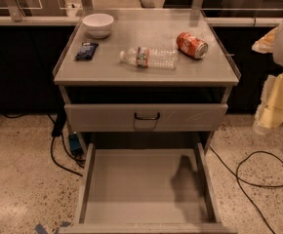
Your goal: Place water bottle into middle drawer
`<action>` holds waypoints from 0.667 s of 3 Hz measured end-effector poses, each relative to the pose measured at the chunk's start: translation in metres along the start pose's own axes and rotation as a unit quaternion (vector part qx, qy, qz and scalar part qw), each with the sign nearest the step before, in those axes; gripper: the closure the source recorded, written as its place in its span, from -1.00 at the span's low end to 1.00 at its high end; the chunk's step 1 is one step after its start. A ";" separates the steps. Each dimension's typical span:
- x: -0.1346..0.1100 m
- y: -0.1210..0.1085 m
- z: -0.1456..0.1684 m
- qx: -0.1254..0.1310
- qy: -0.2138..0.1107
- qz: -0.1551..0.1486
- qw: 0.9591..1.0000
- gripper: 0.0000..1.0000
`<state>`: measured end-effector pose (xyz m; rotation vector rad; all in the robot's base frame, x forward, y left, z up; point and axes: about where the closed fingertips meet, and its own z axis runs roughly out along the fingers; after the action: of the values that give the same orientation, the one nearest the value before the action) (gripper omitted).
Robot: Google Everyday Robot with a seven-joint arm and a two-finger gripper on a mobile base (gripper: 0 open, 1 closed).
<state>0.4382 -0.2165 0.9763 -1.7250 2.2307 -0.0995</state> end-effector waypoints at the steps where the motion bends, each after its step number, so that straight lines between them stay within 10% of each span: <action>1: -0.001 0.000 0.001 0.001 0.000 -0.003 1.000 -1.00; 2: -0.014 -0.021 0.023 0.002 0.001 -0.031 1.000 -1.00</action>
Offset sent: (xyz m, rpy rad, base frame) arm 0.0638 0.0213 -0.0353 -0.0447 -0.0066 0.1236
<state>0.4674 -0.2057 0.9621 -1.7932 2.1768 -0.1202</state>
